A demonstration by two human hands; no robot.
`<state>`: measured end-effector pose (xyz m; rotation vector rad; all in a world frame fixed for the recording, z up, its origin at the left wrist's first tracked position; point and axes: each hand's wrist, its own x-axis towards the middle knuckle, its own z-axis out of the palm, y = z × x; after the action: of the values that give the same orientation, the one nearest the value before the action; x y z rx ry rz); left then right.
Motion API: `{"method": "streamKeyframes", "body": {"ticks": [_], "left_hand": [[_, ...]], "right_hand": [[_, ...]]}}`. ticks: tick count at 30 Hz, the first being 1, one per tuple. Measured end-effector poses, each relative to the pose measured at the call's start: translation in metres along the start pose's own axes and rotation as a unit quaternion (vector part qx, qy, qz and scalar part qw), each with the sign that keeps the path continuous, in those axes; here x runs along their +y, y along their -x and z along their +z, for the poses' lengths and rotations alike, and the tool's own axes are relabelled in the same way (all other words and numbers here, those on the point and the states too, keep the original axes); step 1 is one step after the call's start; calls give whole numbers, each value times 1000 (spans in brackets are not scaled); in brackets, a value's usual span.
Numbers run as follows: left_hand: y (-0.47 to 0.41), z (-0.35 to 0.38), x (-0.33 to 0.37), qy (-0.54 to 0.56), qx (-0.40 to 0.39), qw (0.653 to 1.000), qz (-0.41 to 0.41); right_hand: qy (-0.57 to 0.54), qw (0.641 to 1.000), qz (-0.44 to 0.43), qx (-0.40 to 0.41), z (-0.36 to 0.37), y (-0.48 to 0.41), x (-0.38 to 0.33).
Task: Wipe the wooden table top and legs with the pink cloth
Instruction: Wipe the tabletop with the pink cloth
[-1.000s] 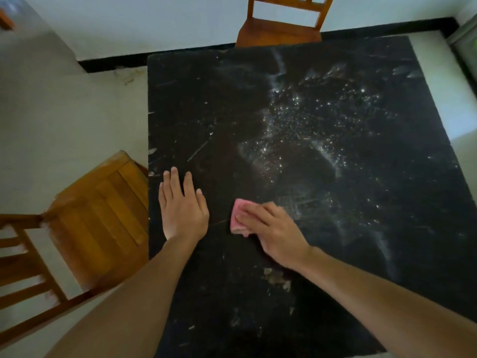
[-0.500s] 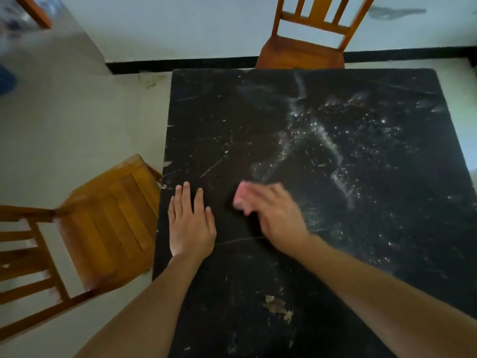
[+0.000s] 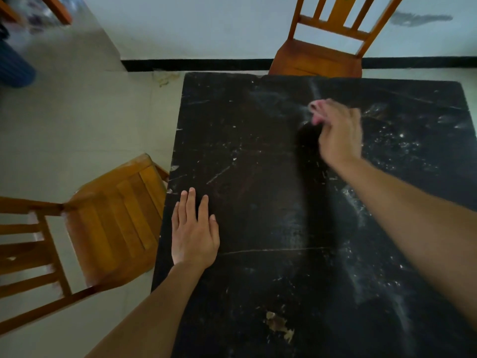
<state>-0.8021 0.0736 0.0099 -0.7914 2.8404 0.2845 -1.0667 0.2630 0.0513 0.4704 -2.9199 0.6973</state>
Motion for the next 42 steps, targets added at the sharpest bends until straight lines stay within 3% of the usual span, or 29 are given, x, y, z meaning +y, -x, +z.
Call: {"method": "streamKeyframes", "body": {"ticks": [2, 5, 8, 10, 12, 14, 16, 17, 20, 24, 27, 29, 31, 33, 35, 39, 42], "left_hand": [[0, -2, 1, 3, -3, 1000, 3], [0, -4, 0, 2, -7, 1000, 5], [-1, -4, -1, 4, -10, 1000, 6], [-1, -3, -2, 7, -7, 1000, 11], [-1, -2, -3, 9, -4, 1000, 14], [-1, 1, -4, 7, 0, 1000, 17], [-2, 3, -5, -7, 4, 1000, 14], [-2, 4, -5, -13, 3, 1000, 13], [-2, 5, -6, -21, -3, 1000, 20], [-2, 8, -8, -31, 2, 999, 23], [-3, 10, -9, -32, 4, 999, 31], [-5, 11, -9, -31, 7, 999, 31], [-4, 11, -9, -29, 9, 999, 33], [-3, 11, -10, -28, 8, 999, 36], [-3, 9, -9, -33, 1, 999, 35], [-4, 6, -7, -40, -21, 998, 34], [-3, 5, -6, -38, -28, 998, 31]], "right_hand": [[-34, 995, -90, -10, 22, 26, -30], [-42, 977, -184, -101, 64, 60, -67], [-23, 959, -245, -139, 77, 54, -55], [-5, 973, -213, -87, 72, 23, -19], [32, 994, -82, -63, 46, -19, 13], [42, 992, 81, -83, 15, -54, 28], [35, 986, 145, -68, 1, -66, 11], [20, 991, 125, -53, 3, -66, -7], [-21, 998, -41, -39, 36, -53, -64], [-17, 976, -174, -125, 99, -37, -130], [33, 957, -235, -168, 119, -55, -114], [48, 972, -193, -123, 110, -86, -71], [73, 992, -67, -78, 83, -115, -21], [105, 988, 65, -90, 43, -134, 21], [104, 980, 140, -99, 13, -137, 40], [37, 997, 69, -14, -10, -98, 16], [-19, 1000, -12, -6, -14, -29, -8]]}}
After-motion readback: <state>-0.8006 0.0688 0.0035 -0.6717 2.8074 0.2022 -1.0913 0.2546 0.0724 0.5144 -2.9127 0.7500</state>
